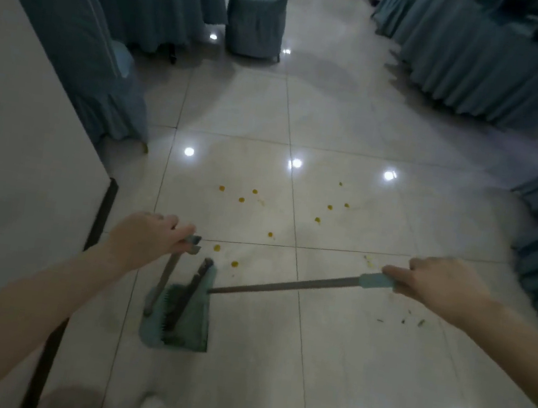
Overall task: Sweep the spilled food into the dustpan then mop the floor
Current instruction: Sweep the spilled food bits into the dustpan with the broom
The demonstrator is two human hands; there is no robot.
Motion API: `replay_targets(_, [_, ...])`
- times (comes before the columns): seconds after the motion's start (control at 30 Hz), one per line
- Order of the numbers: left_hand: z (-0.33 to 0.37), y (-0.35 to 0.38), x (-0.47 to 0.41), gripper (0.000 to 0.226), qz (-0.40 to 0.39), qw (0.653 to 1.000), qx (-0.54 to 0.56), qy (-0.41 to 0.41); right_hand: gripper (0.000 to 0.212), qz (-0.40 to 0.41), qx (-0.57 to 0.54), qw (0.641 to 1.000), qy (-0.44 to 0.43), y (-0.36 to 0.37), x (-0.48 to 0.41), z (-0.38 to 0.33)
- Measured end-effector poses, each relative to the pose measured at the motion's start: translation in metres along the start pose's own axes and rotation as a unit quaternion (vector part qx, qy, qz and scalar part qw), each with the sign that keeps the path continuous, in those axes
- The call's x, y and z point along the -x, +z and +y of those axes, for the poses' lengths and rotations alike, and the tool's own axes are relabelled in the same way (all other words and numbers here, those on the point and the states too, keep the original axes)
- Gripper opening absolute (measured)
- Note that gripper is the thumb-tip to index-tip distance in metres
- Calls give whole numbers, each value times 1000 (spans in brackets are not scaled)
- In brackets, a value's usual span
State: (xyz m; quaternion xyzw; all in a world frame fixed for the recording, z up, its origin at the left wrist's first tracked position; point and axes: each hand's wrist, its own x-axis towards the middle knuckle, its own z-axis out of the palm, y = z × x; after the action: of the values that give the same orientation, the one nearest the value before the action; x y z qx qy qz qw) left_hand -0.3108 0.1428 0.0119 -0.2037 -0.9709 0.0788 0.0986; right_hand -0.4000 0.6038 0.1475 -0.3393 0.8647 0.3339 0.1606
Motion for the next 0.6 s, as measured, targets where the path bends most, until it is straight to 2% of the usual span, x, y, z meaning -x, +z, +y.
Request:
replay_targets(0.17, [69, -29, -74, 41, 25, 999, -24, 27, 41, -4, -51, 990, 131, 77, 78, 56])
replay_targets(0.33, [137, -52, -141, 47, 11, 997, -61, 48, 38, 4, -99, 965, 243, 146, 146, 88])
replay_targets(0.4, [159, -52, -164, 40, 0, 995, -69, 67, 37, 3, -125, 951, 283, 172, 168, 97])
replay_targets(0.47, [180, -58, -187, 32, -30, 997, -57, 44, 35, -4, -152, 937, 314, 196, 186, 104])
replay_targets(0.6, [218, -53, -233, 39, -25, 997, -73, 30, 27, -12, -188, 904, 384, 237, 209, 117])
